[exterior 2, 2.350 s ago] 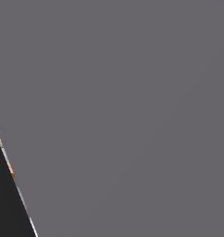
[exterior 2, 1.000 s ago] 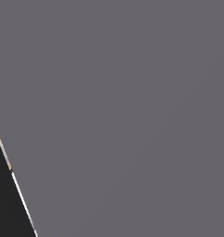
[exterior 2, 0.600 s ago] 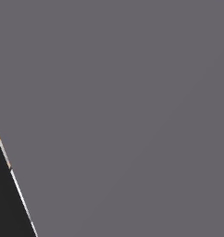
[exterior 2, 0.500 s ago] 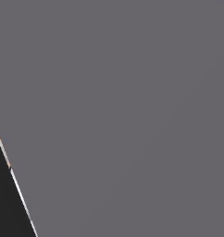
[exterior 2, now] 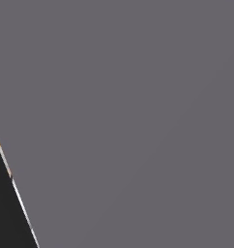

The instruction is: Pick up the bagel from the plate, place it on the toaster oven rack, close the door, and set the timer.

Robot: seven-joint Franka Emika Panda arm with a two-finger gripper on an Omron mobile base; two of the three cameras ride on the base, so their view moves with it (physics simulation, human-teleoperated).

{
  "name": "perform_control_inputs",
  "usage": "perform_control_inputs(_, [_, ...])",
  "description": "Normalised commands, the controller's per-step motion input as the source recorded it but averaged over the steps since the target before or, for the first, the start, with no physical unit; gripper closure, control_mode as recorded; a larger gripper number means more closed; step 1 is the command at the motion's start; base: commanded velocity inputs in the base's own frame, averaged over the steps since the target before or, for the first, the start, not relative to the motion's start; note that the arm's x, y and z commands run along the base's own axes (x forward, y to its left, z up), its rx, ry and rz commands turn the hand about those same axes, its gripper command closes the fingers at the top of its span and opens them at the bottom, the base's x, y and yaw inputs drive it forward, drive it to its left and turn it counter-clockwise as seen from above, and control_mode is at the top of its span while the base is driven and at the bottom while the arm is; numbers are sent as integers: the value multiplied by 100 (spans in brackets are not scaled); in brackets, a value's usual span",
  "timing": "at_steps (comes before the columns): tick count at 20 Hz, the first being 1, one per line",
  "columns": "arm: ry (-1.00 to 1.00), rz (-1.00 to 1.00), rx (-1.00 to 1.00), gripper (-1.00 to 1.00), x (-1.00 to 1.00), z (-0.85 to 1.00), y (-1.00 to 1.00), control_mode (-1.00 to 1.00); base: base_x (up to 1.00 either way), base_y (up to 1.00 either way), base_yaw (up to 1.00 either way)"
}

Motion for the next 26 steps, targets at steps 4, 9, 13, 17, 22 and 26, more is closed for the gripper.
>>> perform_control_inputs(4, [0,0,0,100,5,-16,0,-100,0,0,0])
perform_control_inputs(9, [0,0,0,-100,3,-11,0,-100,0,0,0])
perform_control_inputs(13, [0,0,0,-100,11,-5,0,-100,0,0,0])
perform_control_inputs(17, [0,0,0,-100,18,0,0,-100,0,0,0])
perform_control_inputs(22, [0,0,0,-100,2,1,0,-100,0,0,0])
perform_control_inputs(26, [0,0,0,-100,-74,18,-6,-100,0,0,0])
